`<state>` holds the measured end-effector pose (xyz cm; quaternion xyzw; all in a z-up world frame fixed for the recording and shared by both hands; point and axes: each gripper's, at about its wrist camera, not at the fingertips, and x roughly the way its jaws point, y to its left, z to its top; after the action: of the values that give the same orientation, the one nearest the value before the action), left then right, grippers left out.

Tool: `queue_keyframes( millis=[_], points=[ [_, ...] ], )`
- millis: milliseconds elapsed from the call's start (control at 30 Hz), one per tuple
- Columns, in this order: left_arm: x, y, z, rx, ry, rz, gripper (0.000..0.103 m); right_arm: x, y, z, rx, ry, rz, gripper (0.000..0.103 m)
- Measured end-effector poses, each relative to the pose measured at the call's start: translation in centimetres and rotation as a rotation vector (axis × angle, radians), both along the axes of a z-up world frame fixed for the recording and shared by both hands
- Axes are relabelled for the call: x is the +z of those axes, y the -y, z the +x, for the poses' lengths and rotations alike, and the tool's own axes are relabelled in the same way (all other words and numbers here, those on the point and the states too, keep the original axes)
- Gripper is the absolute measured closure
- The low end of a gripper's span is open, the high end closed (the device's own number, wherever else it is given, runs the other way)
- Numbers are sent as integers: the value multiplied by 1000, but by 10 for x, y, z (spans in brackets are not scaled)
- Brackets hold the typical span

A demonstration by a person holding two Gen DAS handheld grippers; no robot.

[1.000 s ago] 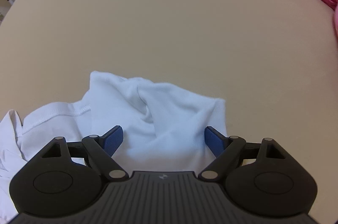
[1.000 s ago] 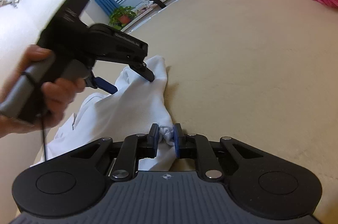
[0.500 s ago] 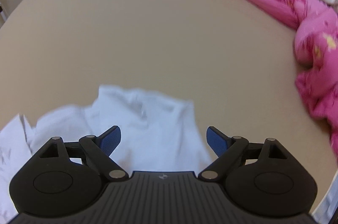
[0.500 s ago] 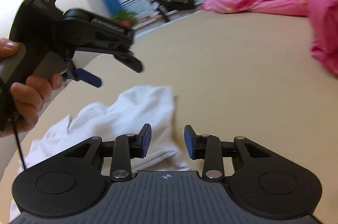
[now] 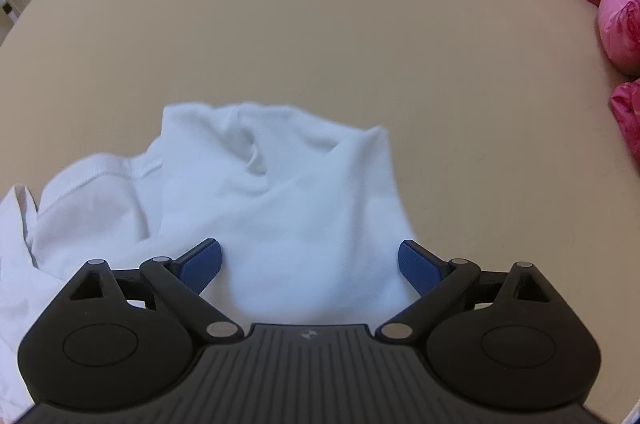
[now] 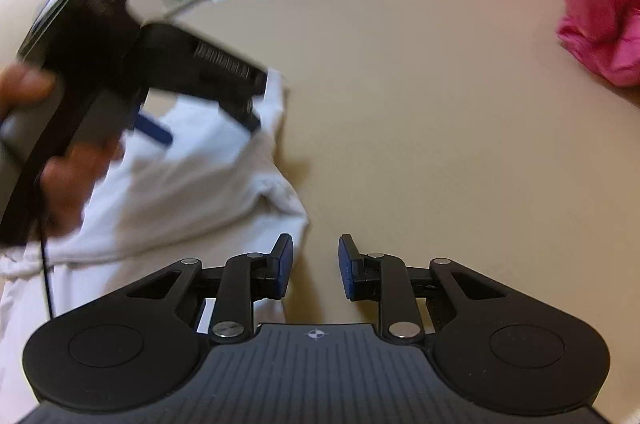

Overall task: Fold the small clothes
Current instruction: 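Release the fold with the right gripper and pull both grippers back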

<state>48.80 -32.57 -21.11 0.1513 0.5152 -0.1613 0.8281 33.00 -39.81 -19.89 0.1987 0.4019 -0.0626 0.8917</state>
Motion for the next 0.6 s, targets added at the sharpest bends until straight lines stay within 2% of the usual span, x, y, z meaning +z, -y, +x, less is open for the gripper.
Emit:
queue_keyframes(
  millis=[33,67,100,133,200,300,333,400,533,600],
  points=[
    [5,-3,-3,-2,0,-16,6,3,0,-5,-1,-24,-9,76],
    [13,-9,-10,-4,-3,-41,6,7,0,-10,-4,-40,-14,68],
    [19,-17,-17,-6,-5,-62,6,12,0,-17,-9,-61,-12,60],
    [28,-29,-27,-9,-1,-87,6,16,1,-25,-20,-74,3,40],
    [44,-51,-45,-6,20,-107,6,26,2,-43,-26,-84,41,27],
    [72,-107,-87,26,51,-121,5,38,-4,-76,19,-70,55,22],
    [76,-130,-102,45,55,-116,5,40,-8,-88,40,-72,51,18],
    [85,-176,-136,90,60,-81,4,39,-18,-104,91,-79,34,16],
    [65,-270,-189,217,76,38,4,31,-35,-122,125,-130,-9,16],
    [55,-315,-213,301,65,55,4,29,-40,-125,121,-142,-15,16]
  ],
)
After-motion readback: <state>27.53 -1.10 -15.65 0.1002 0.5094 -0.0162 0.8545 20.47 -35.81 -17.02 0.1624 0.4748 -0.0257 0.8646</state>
